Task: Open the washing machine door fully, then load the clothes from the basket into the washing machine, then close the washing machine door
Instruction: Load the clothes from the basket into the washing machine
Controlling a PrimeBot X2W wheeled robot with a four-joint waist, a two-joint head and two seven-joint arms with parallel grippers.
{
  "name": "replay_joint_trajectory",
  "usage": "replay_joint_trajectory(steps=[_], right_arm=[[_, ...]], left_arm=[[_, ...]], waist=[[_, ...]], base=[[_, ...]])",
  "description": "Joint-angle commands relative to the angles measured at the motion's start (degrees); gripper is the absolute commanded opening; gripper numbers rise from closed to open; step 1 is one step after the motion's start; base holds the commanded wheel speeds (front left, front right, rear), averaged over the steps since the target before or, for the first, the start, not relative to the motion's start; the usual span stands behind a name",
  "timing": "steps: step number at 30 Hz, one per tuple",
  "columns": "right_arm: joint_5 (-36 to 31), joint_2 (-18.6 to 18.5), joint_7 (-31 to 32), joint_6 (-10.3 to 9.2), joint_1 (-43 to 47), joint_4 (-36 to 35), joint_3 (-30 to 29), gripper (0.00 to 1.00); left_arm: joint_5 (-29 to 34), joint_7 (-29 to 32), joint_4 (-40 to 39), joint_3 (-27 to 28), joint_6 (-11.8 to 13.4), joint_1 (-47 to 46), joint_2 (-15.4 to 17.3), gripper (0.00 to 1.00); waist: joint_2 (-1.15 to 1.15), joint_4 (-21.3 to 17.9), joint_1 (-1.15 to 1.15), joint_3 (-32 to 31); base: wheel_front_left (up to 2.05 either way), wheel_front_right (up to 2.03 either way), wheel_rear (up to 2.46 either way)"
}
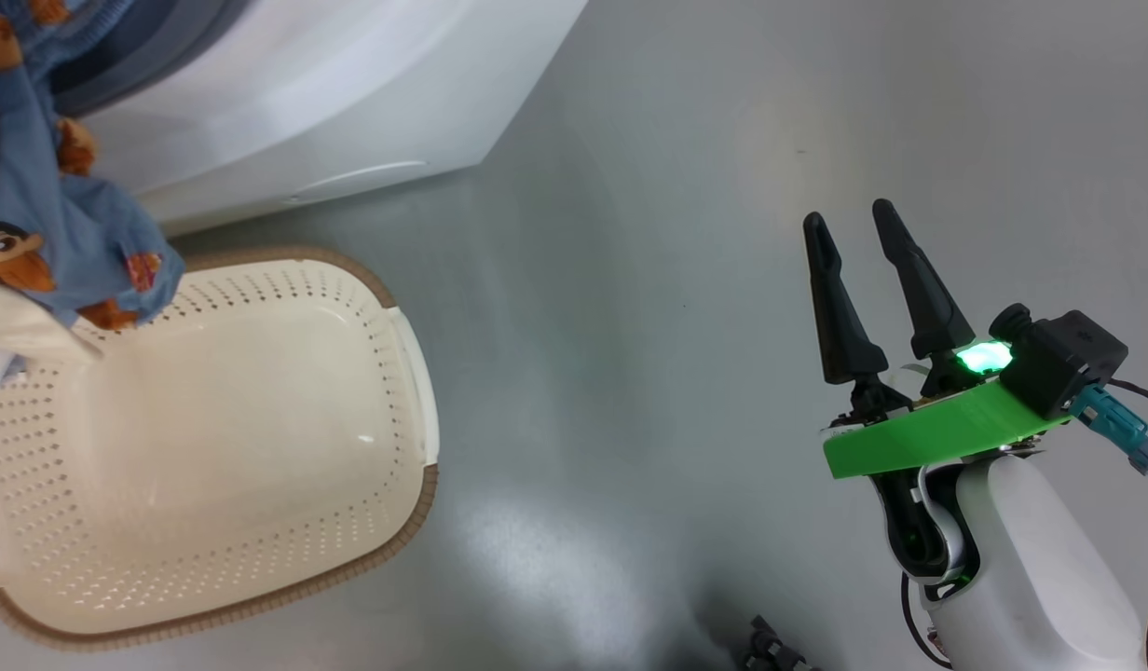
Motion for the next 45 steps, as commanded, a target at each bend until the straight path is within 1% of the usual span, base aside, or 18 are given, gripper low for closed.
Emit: replay_joint_trajectory(steps=[1, 3, 11, 15, 22, 26, 36, 45], right_arm=[[-0.2, -0.5, -0.5, 0.32, 0.1, -0.8, 1.1, 1.0], [-0.1, -0.6, -0.5, 0.32, -0.1, -0.6, 1.1, 1.0], [0.4, -1.0, -0.5, 0.32, -0.6, 0.1, 1.2, 1.0], [0.7, -1.7, -0.5, 0.32, -0.9, 0.5, 1.2, 1.0], [1.3, -2.6, -0.5, 0.32, -0.6, 1.3, 1.0, 1.0], [1.8, -3.3, -0.5, 0.32, -0.2, 1.9, 0.9, 1.0], [3.3, -5.6, -0.5, 0.32, 2.4, 3.5, 0.7, 1.0], [4.5, -7.2, -0.5, 0.32, 4.5, 4.2, 1.0, 1.0]], left_arm=[[0.4, 1.1, 1.1, 0.0, -0.5, -1.4, 2.2, 1.0], [0.2, 1.9, 3.5, -0.3, -1.0, -1.9, 1.9, 1.0], [-0.5, -2.4, 7.9, -0.9, -3.2, 0.0, 0.6, 1.0], [-0.9, -3.6, 8.9, -1.2, -3.8, 2.4, -0.2, 1.0], [-1.6, -4.3, 8.3, -0.9, -4.4, 6.6, -1.5, 1.0], [-1.8, -4.4, 5.1, 0.1, -4.5, 10.9, -2.1, 1.0], [0.4, -4.4, -6.1, 4.1, -4.0, 27.2, -3.9, 1.0], [2.7, -4.4, -14.2, 6.6, -4.1, 38.5, -5.4, 1.0]], waist=[[0.0, 0.4, 0.0, -0.6], [0.0, 0.7, 0.0, -1.2], [0.0, 1.9, 0.0, -4.5], [0.0, 2.8, 0.0, -7.0], [0.0, 4.5, 0.0, -11.2], [0.0, 5.8, 0.0, -14.5], [0.0, 9.2, 0.0, -23.1], [0.0, 12.6, 0.0, -28.4]], base=[[0.0, 0.0, 0.0], [0.0, 0.0, 0.0], [0.0, 0.0, 0.0], [0.0, 0.0, 0.0], [0.0, 0.0, 0.0], [0.0, 0.0, 0.0], [0.0, 0.0, 0.0], [0.0, 0.0, 0.0]])
